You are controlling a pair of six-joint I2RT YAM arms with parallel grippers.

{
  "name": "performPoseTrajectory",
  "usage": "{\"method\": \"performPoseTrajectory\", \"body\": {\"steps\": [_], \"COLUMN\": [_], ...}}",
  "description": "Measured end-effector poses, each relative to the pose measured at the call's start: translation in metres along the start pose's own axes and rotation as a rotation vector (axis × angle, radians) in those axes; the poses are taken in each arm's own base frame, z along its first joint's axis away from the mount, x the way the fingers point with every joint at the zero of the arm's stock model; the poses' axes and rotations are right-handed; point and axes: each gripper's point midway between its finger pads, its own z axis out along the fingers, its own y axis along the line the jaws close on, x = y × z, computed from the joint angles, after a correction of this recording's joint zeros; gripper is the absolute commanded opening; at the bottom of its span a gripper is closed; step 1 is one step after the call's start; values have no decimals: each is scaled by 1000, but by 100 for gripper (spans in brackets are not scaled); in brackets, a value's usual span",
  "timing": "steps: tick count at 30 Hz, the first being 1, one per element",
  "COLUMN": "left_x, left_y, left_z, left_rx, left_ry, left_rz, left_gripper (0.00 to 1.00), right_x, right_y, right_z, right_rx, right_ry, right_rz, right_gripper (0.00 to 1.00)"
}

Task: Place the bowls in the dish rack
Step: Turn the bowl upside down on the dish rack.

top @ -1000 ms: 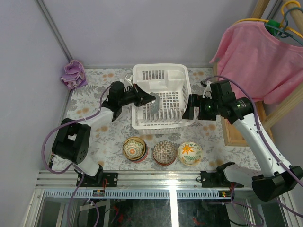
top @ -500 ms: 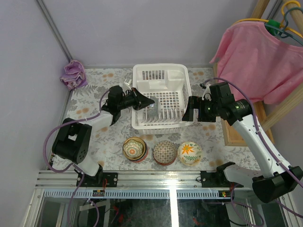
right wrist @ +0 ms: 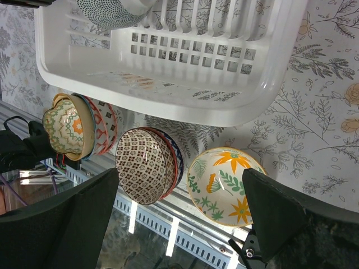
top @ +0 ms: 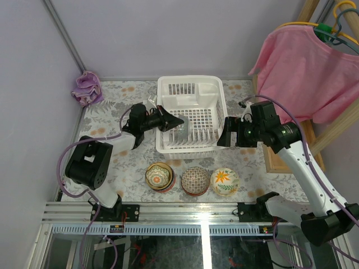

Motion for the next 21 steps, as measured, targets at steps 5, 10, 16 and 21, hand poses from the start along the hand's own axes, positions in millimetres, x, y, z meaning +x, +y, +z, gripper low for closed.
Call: {"method": "performPoseTrajectory", "body": {"steps": [5,10,16,21], "left_x": [1,1,-1,-3], "left_y": [1,5,7,9], "left_z": [-4,-10,-14,-15], "left_rx": [-34,-81,-134,-170], "left_ry": [-6,-21,-28,-27], "left_rz": [30,58,92,116], "left_gripper": [0,0,0,0], "right_x": [3,3,3,4], "right_y": [0,2,2,1], "right_z": [-2,-5,-7,-7], "right_rx": [-4,-13,-15,-9], "right_ry": [-6,-11,-20,-17], "right_rz": [-3,-6,-16,-22], "right_gripper": [99,99,99,99]}}
